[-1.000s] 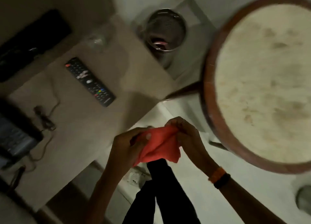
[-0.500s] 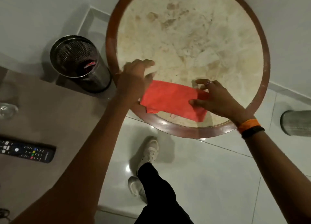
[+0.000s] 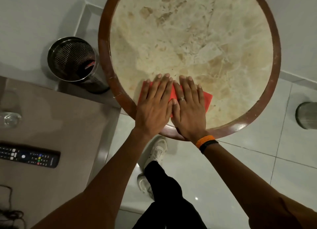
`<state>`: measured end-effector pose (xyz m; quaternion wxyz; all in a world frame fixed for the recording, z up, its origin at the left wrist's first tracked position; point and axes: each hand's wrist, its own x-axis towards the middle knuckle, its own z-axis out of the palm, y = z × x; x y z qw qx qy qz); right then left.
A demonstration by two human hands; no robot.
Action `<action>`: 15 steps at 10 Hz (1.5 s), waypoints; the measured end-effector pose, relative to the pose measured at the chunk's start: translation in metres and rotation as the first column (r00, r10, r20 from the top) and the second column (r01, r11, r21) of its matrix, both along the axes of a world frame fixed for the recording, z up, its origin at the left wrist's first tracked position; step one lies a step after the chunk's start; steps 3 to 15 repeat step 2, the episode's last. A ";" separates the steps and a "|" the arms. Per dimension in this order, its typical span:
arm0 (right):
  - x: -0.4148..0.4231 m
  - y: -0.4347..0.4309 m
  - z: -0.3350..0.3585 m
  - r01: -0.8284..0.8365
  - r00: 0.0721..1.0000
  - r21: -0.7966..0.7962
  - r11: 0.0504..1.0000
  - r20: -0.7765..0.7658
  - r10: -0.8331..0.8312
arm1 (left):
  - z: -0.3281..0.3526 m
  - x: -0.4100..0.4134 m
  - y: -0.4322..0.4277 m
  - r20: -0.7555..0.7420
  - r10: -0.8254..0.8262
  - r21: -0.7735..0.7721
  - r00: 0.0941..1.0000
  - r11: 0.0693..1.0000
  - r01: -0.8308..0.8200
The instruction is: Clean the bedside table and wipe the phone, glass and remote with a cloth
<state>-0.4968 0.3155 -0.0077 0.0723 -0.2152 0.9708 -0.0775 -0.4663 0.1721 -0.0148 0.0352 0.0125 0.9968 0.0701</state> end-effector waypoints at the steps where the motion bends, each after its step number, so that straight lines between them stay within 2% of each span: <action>1: 0.000 -0.002 0.009 -0.005 1.000 -0.013 1.000 0.001 0.005 | 0.018 -0.001 -0.007 0.042 -0.017 0.043 0.999 0.999 0.015; 2: -0.001 -0.010 0.031 -0.029 0.999 -0.019 0.999 0.022 0.029 | 0.045 0.003 -0.019 0.042 0.094 0.066 0.995 0.993 -0.097; 15: -0.001 -0.010 0.031 -0.029 0.999 -0.019 0.999 0.022 0.029 | 0.045 0.003 -0.019 0.042 0.094 0.066 0.995 0.993 -0.097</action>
